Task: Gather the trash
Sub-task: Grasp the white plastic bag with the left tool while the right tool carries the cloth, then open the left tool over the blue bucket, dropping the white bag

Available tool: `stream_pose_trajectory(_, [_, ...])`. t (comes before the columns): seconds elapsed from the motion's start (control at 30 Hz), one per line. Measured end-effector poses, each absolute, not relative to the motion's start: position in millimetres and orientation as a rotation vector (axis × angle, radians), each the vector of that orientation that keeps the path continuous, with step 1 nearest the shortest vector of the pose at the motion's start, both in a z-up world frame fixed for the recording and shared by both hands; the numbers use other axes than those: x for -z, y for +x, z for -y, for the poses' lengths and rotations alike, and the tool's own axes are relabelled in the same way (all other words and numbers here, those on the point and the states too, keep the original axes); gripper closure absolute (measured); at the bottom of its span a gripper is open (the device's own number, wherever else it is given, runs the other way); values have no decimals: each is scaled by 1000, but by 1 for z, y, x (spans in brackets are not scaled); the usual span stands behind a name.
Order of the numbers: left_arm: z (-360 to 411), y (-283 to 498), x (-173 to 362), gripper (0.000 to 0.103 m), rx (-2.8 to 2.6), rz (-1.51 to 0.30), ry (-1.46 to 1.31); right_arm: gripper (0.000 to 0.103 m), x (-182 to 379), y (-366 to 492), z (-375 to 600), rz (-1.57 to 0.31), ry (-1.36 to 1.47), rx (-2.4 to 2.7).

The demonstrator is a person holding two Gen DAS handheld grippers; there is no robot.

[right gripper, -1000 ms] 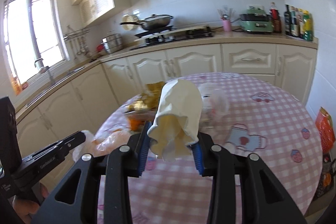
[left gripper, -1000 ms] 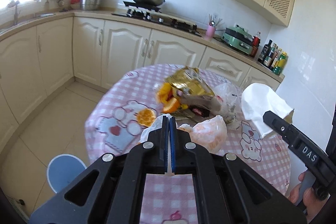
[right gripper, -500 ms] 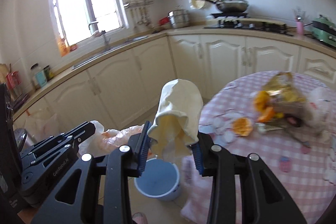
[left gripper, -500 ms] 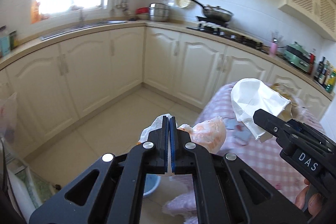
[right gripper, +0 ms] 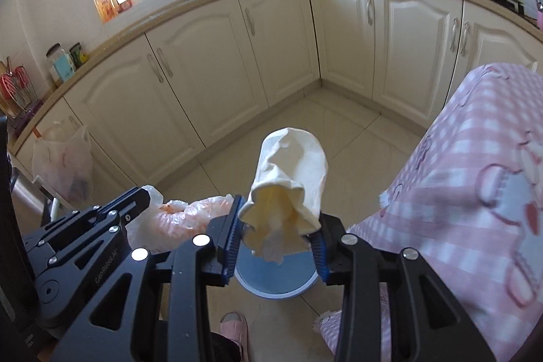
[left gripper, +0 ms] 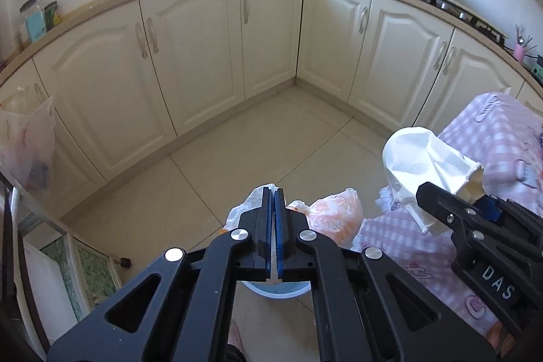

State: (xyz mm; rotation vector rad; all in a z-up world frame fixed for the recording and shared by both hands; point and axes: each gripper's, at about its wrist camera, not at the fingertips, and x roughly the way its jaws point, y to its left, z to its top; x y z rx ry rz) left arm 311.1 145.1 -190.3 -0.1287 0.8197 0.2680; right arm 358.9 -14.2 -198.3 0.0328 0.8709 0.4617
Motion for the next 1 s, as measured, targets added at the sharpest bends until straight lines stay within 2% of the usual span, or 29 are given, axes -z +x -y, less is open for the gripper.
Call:
stream_pose_trajectory(0.2, [-156,332,206,97,-288,-816,-149,68,231,387,1,-925,23,-448])
stream_pose_trajectory(0.23, [-158,335,209,89,-290,-821,-155,68,235,389,-1,-931,24,-448])
stream_pose_trajectory(0.27, [-160,337,212,73,-289,-825,-162,68,239,392,-3,-936,21,-447])
stream_pose_trajectory(0.3, [-163,339,215,64,-291,-829,-170,68,242,394,-6,-942,18,-449])
stream_pose_trajectory(0.33, [-163,340,217,50,-299,-825,-170,68,244,396,-6,-946,18,-451])
stream_pose_trajectory(0.37, [-163,340,218,47,-307,-819,-165,68,247,397,-8,-950,15,-453])
stream_pose_trajectory(0.8, [-177,333,223,39,-347,-825,-167,67,270,406,-35,-993,3,-487])
stream_pose_trajectory(0.93, [-182,330,217,37,-372,-811,-176,63,266,409,-43,-970,20,-503])
stream_pose_trajectory(1.0, [-186,328,213,37,-383,-801,-183,55,264,412,-46,-961,32,-507])
